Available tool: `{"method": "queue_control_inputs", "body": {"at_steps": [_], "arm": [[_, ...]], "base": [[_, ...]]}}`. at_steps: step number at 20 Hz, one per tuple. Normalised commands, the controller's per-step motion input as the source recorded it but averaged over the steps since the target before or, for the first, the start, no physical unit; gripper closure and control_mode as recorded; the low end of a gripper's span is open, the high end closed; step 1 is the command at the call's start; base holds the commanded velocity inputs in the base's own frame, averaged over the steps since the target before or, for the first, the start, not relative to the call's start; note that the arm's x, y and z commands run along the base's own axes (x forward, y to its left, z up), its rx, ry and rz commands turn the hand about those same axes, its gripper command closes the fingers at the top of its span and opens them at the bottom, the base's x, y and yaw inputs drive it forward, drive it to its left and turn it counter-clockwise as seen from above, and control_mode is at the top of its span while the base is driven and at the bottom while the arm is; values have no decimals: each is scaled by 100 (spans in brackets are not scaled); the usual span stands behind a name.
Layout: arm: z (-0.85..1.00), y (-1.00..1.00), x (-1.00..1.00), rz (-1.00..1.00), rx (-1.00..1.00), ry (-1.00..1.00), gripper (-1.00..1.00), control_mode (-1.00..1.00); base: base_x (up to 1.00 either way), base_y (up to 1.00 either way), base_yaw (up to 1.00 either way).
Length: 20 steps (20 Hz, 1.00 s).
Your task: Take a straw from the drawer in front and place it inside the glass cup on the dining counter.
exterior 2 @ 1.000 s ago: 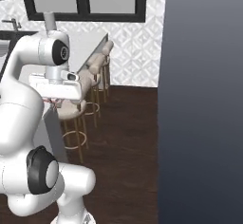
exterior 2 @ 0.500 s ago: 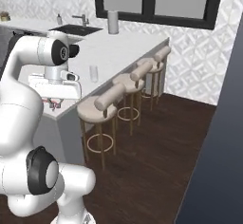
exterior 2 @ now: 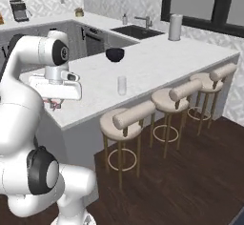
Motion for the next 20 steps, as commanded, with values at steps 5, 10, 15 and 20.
{"method": "queue_control_inputs", "body": {"at_steps": [5, 10, 15, 20], "arm": [[0, 0, 0, 0, 0, 0, 100, 100], [0, 0, 0, 0, 0, 0, 100, 100], [0, 0, 0, 0, 0, 0, 100, 100], [0, 0, 0, 0, 0, 0, 100, 100]], "base": [[36, -74, 61], [27, -89, 55], [8, -100, 52], [0, -100, 51]]}}
